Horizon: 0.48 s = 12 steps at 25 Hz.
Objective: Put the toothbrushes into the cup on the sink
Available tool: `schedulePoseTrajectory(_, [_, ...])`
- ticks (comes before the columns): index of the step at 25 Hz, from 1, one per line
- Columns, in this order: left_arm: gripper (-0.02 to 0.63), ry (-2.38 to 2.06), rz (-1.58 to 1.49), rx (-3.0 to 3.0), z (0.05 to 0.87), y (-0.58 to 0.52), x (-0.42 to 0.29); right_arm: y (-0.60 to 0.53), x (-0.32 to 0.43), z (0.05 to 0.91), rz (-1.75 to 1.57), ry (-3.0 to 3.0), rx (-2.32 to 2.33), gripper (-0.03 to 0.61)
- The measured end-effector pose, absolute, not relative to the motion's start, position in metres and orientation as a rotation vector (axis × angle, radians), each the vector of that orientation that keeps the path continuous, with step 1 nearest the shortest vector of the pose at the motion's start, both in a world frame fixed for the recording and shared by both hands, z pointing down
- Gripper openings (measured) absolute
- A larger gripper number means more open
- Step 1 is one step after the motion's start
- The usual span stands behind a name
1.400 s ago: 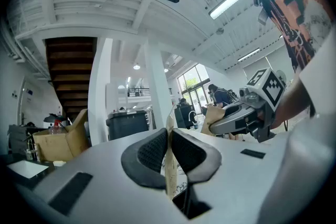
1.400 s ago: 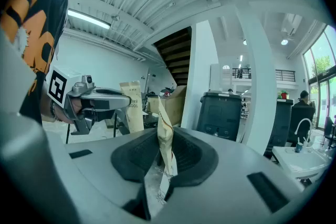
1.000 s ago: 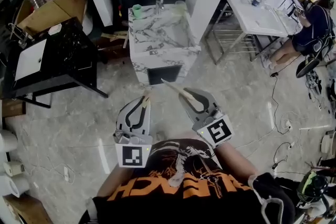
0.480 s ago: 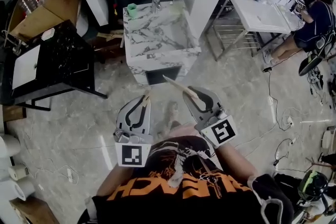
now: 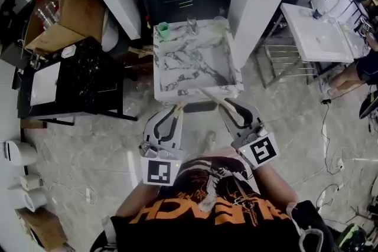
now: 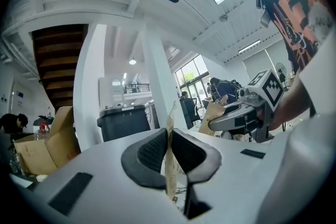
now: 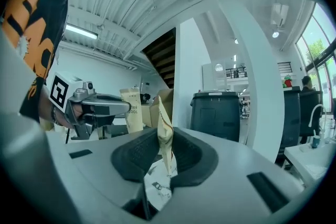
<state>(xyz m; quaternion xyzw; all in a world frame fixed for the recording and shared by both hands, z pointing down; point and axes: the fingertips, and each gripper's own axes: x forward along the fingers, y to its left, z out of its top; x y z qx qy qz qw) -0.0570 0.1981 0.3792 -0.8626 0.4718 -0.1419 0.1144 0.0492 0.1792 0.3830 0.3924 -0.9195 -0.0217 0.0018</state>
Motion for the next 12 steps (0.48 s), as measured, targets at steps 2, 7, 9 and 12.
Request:
schedulePoseTrajectory(2, [0.049, 1.427, -0.419, -2.515, 0.374, 0.171, -0.046, 0.149, 0.061, 0.382, -0.038, -2.905, 1.207, 0.084])
schedulePoseTrajectory(7, [0.049, 1.493, -0.369, -2.465, 0.364, 0.130, -0.036, 0.104, 0.078, 0.386, -0.033, -2.903, 1.156, 0.084])
schedulePoseTrajectory(9, [0.049, 1.514, -0.367, -2.441, 0.364, 0.122, -0.040, 0.094, 0.077, 0.389, -0.036, -2.913, 1.137, 0.085])
schedulePoseTrajectory(12, [0.049, 1.554, -0.372, -2.408, 0.365, 0.110, -0.048, 0.078, 0.075, 0.401, -0.035, -2.905, 1.088, 0.084])
